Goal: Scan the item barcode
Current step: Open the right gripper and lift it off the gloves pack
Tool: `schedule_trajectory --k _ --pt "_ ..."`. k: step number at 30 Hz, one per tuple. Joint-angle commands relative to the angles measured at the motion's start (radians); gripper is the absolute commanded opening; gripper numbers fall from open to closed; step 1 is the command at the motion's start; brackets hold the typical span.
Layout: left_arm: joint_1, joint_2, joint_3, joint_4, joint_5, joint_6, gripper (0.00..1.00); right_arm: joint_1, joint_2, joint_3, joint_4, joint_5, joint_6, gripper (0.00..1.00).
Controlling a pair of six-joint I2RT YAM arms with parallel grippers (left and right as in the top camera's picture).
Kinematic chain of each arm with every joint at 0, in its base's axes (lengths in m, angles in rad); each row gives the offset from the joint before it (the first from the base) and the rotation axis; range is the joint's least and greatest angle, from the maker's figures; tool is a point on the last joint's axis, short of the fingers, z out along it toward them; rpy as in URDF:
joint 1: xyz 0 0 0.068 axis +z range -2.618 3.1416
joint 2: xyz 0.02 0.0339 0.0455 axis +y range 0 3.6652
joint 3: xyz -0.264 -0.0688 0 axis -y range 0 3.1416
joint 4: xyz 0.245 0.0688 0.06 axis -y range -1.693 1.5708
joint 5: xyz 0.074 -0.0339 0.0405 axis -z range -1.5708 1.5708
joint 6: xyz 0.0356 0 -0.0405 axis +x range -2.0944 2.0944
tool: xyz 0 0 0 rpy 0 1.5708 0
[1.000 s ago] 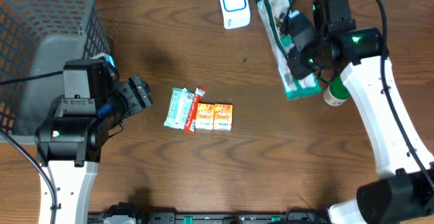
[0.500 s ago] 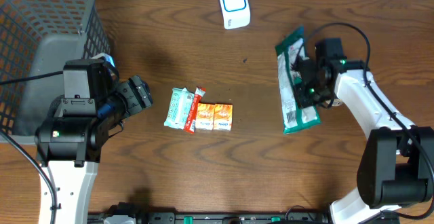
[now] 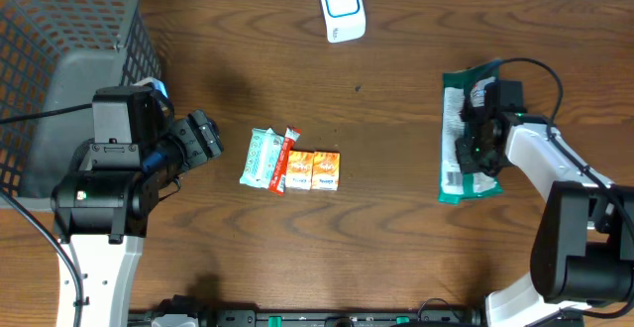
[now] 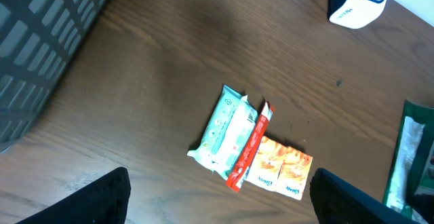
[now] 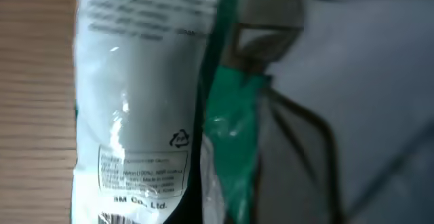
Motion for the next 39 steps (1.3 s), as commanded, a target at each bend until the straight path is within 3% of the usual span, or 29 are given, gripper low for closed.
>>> schedule_trajectory --k 1,11,18,19,20,21,24,30,39 --pt "0.005 0.001 0.011 -0.003 -0.01 0.002 0.85 -0.041 0.007 -0.027 0.008 0.124 0.009 0.01" --pt "0.005 0.001 0.011 -0.003 -0.01 0.002 0.85 -0.095 0.007 -0.027 0.068 0.224 -0.148 0.01" --pt "0.005 0.001 0.011 -0.003 -0.01 0.002 0.85 -0.117 0.007 -0.027 0.144 0.225 -0.158 0.01" --pt "0.005 0.001 0.011 -0.003 -0.01 0.002 0.85 -0.116 0.007 -0.027 0.154 0.202 -0.158 0.17" --pt "0.005 0.001 0.011 -0.003 -0.01 0.002 0.85 -0.116 0.007 -0.027 0.159 0.171 -0.158 0.45" --pt "0.005 0.001 0.011 -0.003 -0.01 0.002 0.85 -0.116 0.007 -0.027 0.163 0.135 -0.158 0.6" --pt "0.005 0.001 0.011 -0.003 -0.01 0.002 0.85 -0.114 0.007 -0.027 0.181 0.029 -0.158 0.8" --pt "0.005 0.001 0.011 -0.003 -0.01 0.002 0.85 -0.087 0.006 -0.009 0.192 -0.027 -0.158 0.94" --pt "0.005 0.001 0.011 -0.003 -0.01 0.002 0.85 -0.027 -0.026 0.111 0.114 -0.031 -0.153 0.96"
